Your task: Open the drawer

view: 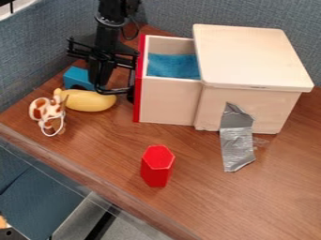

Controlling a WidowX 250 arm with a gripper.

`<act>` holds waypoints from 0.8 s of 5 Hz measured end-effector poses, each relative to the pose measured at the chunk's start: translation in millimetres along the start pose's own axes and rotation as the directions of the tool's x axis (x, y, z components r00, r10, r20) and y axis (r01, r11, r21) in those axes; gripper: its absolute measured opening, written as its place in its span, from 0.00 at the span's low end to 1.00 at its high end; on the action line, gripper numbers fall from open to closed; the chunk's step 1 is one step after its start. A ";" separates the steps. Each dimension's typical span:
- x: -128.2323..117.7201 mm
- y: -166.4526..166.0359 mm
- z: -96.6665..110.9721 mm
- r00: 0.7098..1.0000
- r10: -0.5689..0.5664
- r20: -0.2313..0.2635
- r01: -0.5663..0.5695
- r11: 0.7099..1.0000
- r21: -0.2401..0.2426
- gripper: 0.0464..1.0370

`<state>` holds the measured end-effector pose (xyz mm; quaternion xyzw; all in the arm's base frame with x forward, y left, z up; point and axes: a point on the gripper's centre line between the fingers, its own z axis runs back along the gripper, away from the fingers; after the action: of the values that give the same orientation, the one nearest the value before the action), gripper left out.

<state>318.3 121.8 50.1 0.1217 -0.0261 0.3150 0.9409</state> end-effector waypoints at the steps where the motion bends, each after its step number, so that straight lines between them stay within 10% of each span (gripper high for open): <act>1: -0.4 1.3 -0.5 1.000 -0.004 -0.003 0.005 1.000 0.009 0.08; 4: -0.6 6.3 -1.6 1.000 0.027 -0.014 -0.026 1.000 0.015 0.88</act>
<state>314.0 126.7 49.8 0.1260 -0.0185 0.3286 0.9359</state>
